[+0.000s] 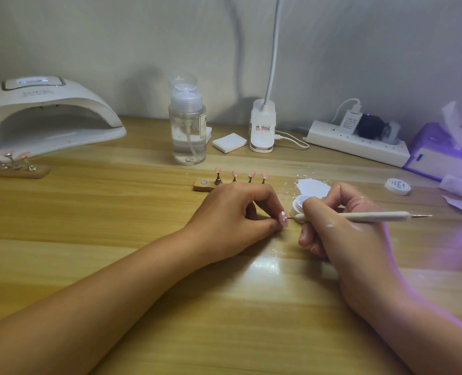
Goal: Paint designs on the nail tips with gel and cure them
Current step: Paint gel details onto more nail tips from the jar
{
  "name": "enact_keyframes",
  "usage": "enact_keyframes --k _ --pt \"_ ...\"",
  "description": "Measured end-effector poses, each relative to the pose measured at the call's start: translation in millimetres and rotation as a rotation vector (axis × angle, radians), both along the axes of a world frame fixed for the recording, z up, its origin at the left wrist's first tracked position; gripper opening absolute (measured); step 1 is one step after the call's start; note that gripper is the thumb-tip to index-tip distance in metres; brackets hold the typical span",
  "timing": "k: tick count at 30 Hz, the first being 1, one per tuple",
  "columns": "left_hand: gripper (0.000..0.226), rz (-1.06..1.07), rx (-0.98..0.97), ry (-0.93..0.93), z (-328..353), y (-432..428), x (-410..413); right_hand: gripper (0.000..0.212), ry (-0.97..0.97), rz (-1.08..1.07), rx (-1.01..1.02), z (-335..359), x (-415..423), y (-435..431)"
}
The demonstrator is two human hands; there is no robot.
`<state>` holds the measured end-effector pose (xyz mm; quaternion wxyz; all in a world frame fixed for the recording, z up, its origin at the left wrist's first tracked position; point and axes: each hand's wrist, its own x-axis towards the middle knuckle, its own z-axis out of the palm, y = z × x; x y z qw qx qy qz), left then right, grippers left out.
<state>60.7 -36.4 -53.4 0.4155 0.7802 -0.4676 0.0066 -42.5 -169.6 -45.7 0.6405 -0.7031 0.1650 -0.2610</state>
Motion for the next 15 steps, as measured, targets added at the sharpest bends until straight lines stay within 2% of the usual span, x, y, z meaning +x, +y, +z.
enact_keyframes --k 3,8,15 --pt "0.010 -0.005 0.000 -0.014 0.8 0.2 -1.4 0.034 0.010 -0.003 -0.016 -0.6 -0.8 -0.6" --pt "0.012 -0.001 0.002 -0.010 1.0 -0.3 -0.7 0.025 0.016 -0.007 -0.022 -0.9 -1.0 -0.3" --pt "0.011 0.006 0.007 -0.013 0.9 -0.1 -1.0 0.034 0.005 0.004 -0.003 0.9 -1.1 0.6"
